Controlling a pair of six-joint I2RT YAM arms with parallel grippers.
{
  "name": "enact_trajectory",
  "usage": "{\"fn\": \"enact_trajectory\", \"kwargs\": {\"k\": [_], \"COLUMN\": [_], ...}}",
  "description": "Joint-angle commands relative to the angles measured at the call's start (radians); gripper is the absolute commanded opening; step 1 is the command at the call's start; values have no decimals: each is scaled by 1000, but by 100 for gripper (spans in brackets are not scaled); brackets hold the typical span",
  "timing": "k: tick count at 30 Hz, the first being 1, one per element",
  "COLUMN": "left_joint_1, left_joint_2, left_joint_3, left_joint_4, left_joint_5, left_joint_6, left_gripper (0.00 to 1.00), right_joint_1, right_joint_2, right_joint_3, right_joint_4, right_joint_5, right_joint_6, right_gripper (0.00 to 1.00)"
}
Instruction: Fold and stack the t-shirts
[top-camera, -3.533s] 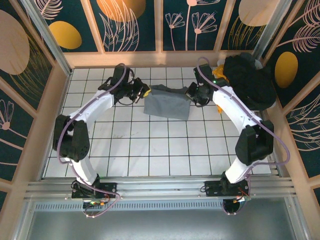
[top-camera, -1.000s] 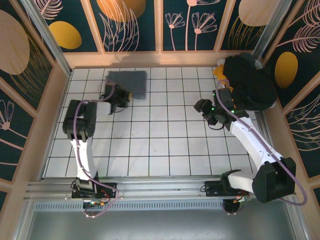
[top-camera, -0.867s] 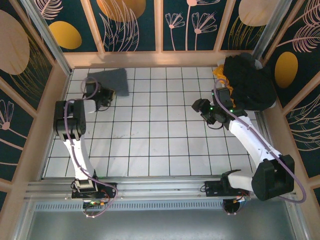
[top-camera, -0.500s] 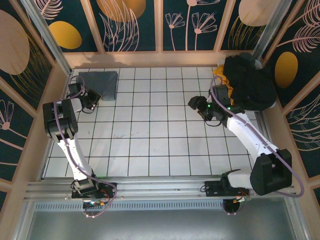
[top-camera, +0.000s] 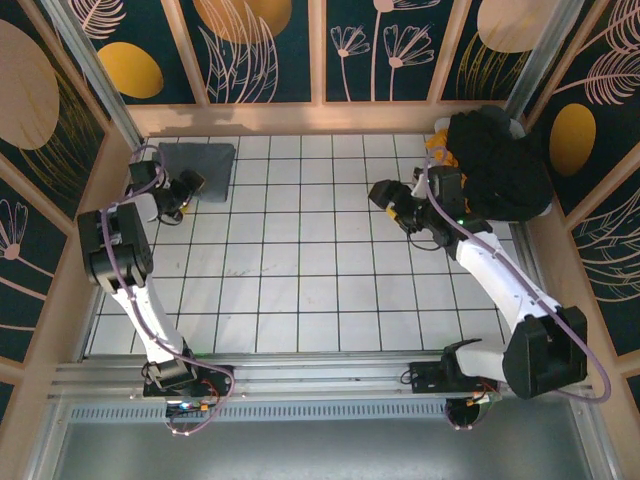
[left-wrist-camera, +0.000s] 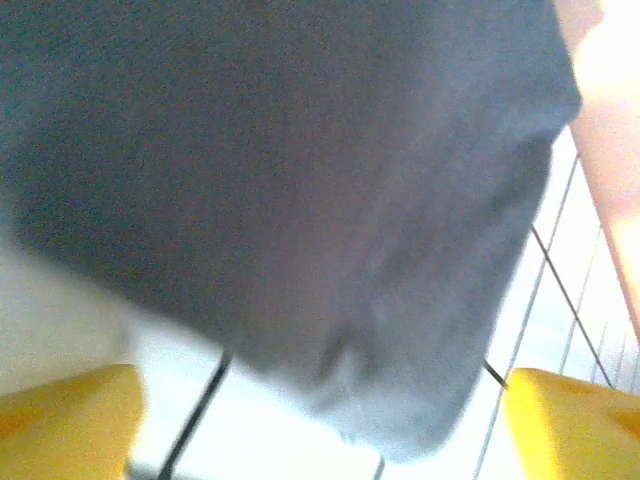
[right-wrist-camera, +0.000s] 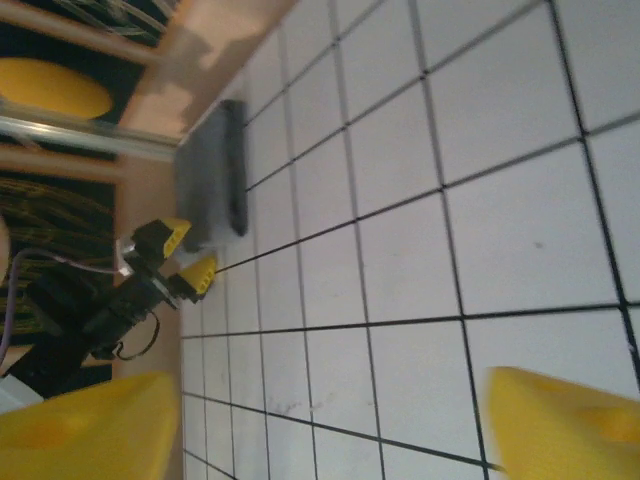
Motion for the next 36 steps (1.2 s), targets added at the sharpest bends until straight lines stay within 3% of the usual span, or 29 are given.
{"fn": "enact_trajectory", "kwargs": {"k": [1, 4, 7, 12, 14, 15, 17, 21, 24, 30, 33, 36], "left_joint_1": [-33, -124, -239, -327, -327, -327, -327, -327, -324, -314, -290, -273], "left_joint_2": [-182, -343, -495, -824, -922, -966, -1034, -1046, -984, -737, -613, -544], "left_joint_3": [-96, -169, -255, -420, -471, -517, -646, -849, -928, -921, -922, -875], "left_joint_4": [18, -22, -41, -117, -127, -65, 139, 383, 526, 807, 957, 998], "left_joint_5": [-59, -185, -374, -761, -915, -954, -952, -945, -915, -912, -885, -847], "left_joint_6": [-105, -152, -184, -235, -169, -71, 162, 383, 404, 508, 505, 573], "left_gripper": [99, 99, 99, 99, 99, 99, 98, 99, 99, 99, 99, 99], "right_joint_1": [-16, -47, -63, -70, -78, -81, -84, -77, -104, -163, -234, -308], "right_joint_2": [-36, -60, -127, -202, -231, -249, -289, -366, -342, -198, -104, -17], "right_joint_3": [-22, -21, -6, -30, -106, -156, -258, -509, -617, -774, -744, -738], "right_joint_4": [138, 75, -37, -244, -215, -178, -70, 291, 475, 843, 907, 1045], "right_joint_5": [-58, 18, 207, 656, 774, 818, 894, 977, 952, 824, 728, 618], "right_joint_6": [42, 22, -60, -198, -273, -314, -389, -617, -687, -708, -711, -682], "right_gripper": [99, 99, 99, 99, 99, 99, 99, 99, 99, 99, 99, 99]}}
